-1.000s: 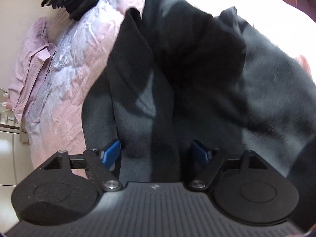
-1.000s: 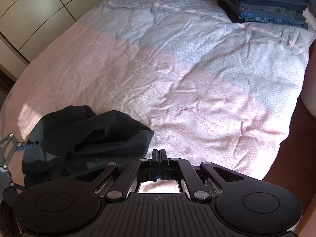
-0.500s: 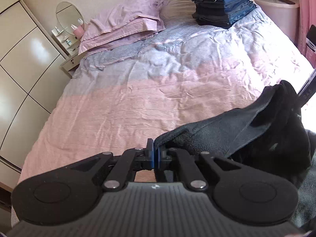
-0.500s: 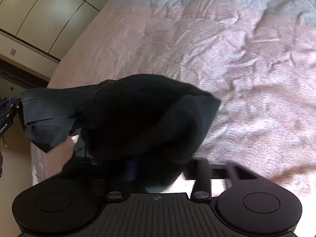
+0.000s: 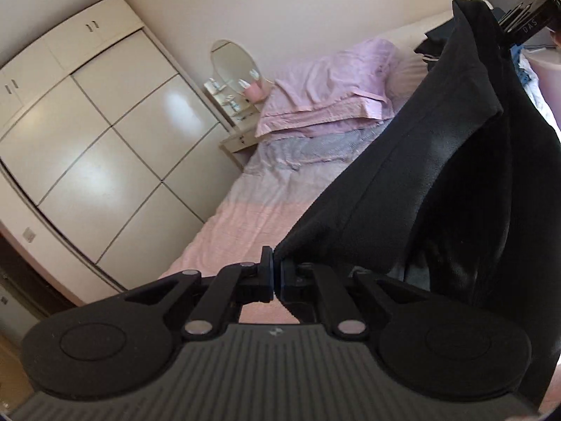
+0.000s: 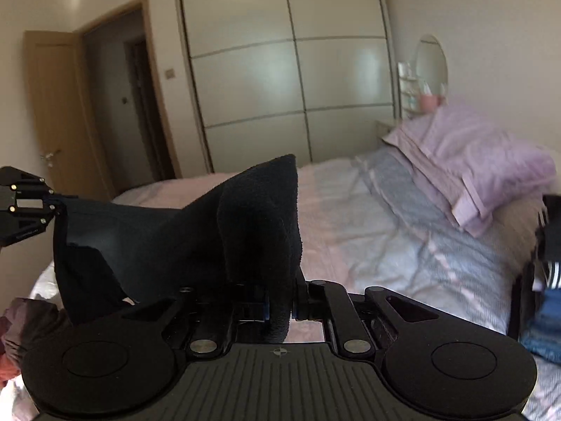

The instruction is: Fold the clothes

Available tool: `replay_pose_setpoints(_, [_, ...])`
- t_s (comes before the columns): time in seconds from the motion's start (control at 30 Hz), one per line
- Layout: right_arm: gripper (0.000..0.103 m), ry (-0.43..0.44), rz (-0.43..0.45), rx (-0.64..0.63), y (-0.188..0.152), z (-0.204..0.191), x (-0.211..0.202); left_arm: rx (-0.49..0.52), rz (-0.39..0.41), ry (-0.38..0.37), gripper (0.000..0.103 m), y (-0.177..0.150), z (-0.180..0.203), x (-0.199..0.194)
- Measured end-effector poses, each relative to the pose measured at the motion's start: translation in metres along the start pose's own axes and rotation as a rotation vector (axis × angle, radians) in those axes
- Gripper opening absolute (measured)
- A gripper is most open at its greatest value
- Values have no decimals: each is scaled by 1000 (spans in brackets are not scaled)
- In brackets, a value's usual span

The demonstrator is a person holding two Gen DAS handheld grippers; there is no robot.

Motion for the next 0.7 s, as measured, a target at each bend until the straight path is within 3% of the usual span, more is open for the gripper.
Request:
replay_pose_setpoints(0.23, [9,280,184,-136,76,9,-103,-81,-6,257,4,79,1,-130])
replay_pose_setpoints(0.4, [9,359,350,-242,147,10,-158,-119,33,334,4,142,-24,-186])
replay_pose_setpoints(0.5, [9,349,417,-279,183,14,-154,-142,18,335,4,161,-43,-184])
replay_pose_setpoints(0.57, [9,339,414,-306,199,12,-128,-156,-12,319,5,161,-55,-163])
replay_pose_setpoints(0.63, [9,328,393,-332,210,10,-95,-176,-53,283,5,146,-65,-122])
replay_pose_setpoints(0.7, [9,312,314,-341,208,4,-38,-217,-99,233,7,111,-69,-62])
Point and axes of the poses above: each gripper's, at about its wrist camera, not at the fingertips, and x roughly the way its jaws point, z to its right, y to its top, the point moved 4 cm from there along x, roughly the way its jaws point, and after that the axes turned 1 degree about -x, right-handed, at the moved point
